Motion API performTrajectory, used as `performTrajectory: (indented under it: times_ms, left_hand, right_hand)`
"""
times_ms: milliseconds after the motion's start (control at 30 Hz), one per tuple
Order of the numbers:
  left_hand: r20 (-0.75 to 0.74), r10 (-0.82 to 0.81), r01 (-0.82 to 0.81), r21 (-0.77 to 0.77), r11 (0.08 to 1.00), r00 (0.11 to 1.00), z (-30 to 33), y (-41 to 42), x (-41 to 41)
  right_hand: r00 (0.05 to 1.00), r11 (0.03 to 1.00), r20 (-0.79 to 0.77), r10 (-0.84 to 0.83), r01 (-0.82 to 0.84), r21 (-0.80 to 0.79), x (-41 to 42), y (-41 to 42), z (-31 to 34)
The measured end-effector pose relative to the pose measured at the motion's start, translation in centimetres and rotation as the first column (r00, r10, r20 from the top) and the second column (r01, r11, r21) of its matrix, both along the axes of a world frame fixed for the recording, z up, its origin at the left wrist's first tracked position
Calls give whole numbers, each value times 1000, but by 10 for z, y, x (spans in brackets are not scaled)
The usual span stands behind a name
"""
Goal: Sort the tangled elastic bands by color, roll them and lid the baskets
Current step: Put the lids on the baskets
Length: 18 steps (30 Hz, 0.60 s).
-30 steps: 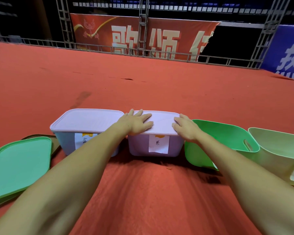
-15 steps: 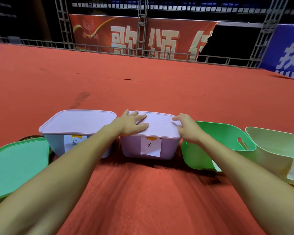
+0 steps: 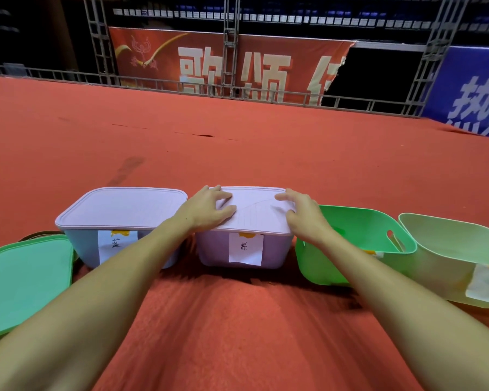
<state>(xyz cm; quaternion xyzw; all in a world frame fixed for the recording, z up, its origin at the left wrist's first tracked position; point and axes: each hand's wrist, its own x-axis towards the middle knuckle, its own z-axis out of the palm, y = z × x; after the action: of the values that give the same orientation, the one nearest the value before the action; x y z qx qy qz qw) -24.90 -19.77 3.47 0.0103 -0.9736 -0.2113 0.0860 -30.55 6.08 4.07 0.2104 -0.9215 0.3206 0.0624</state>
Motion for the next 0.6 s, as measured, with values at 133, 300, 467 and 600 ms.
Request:
performTrajectory:
  times_ms: [133, 300, 467, 600]
  left_hand:
    - [95, -15, 24, -98, 995, 995, 1, 2, -3]
    - [192, 3, 29, -159, 987, 981, -6, -5, -13]
    - [196, 41, 7, -239, 971, 980, -1, -4, -17]
    - [220, 73, 6, -341, 940, 973, 9, 4, -18]
  right_hand:
    - [999, 978, 27, -38, 32, 207, -13, -1, -12]
    - [997, 929, 72, -20, -8, 371, -14, -6, -11]
    - [998, 882, 64, -7, -24, 471, -22, 0, -4]
    - [996, 802, -82, -26, 70, 593, -16, -14, 8]
